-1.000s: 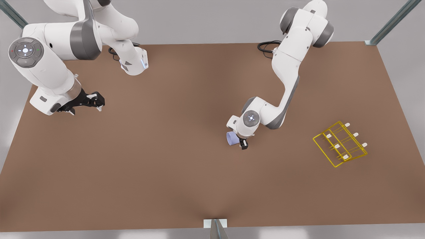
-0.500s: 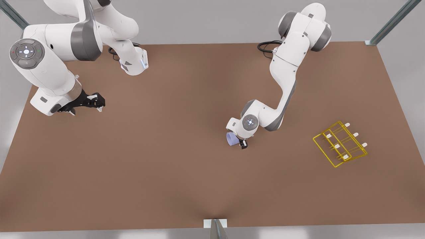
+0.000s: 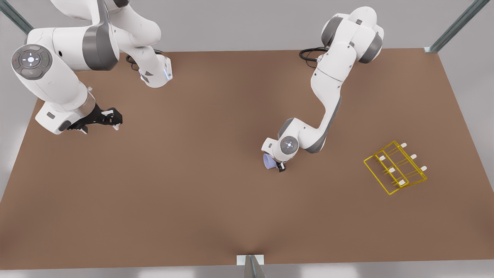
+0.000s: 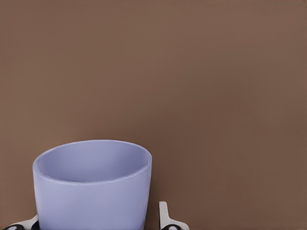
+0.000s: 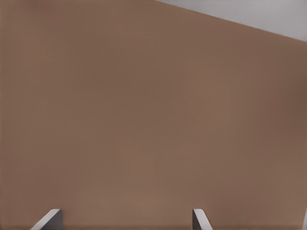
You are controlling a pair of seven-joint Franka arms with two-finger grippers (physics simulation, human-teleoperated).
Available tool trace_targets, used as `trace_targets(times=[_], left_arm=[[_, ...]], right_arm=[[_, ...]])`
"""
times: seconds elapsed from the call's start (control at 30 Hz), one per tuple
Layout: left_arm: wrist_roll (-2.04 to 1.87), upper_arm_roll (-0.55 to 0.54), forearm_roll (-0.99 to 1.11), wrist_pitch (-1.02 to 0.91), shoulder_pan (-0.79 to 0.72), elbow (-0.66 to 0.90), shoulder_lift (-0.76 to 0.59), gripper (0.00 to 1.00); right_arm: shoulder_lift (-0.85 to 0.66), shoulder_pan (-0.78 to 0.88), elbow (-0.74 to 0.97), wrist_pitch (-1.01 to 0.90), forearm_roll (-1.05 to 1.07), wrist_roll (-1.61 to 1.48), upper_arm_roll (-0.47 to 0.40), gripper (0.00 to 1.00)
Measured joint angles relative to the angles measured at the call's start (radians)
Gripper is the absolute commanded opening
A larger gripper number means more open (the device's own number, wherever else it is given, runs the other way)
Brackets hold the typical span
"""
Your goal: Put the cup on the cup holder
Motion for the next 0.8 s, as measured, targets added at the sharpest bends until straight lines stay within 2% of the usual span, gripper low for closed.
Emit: trace_targets(times=[0.03, 0.1, 0.17, 0.57, 0.7, 0.8], left_arm=[[0.000, 0.000, 0.000, 0.000, 0.000, 0.000, 0.001, 1.00], [-0.002, 0.000, -0.001, 0.001, 0.000, 0.000, 0.001, 0.90], [-0.004, 0.000, -0.001, 0.001, 0.000, 0.000, 0.001, 0.86], [-0.024, 0.002, -0.001, -0.009, -0.001, 0.029, -0.003, 0.86], [-0.031, 0.047, 0.061, -0.136, 0.001, 0.168, -0.011, 0.85], [-0.036, 0.067, 0.231, -0.279, 0.009, 0.265, -0.011, 0.85]], right_arm=[[0.000, 0.000, 0.000, 0.000, 0.000, 0.000, 0.000, 1.00], [0.000, 0.001, 0.000, 0.000, 0.001, 0.001, 0.000, 1.00], [0.000, 0.001, 0.000, 0.000, 0.001, 0.002, 0.000, 1.00], [0.002, 0.003, 0.000, 0.000, 0.003, 0.004, 0.001, 1.00], [0.002, 0.001, 0.000, 0.000, 0.001, 0.004, 0.002, 1.00], [0.001, 0.000, 0.000, 0.000, 0.000, 0.004, 0.001, 1.00]])
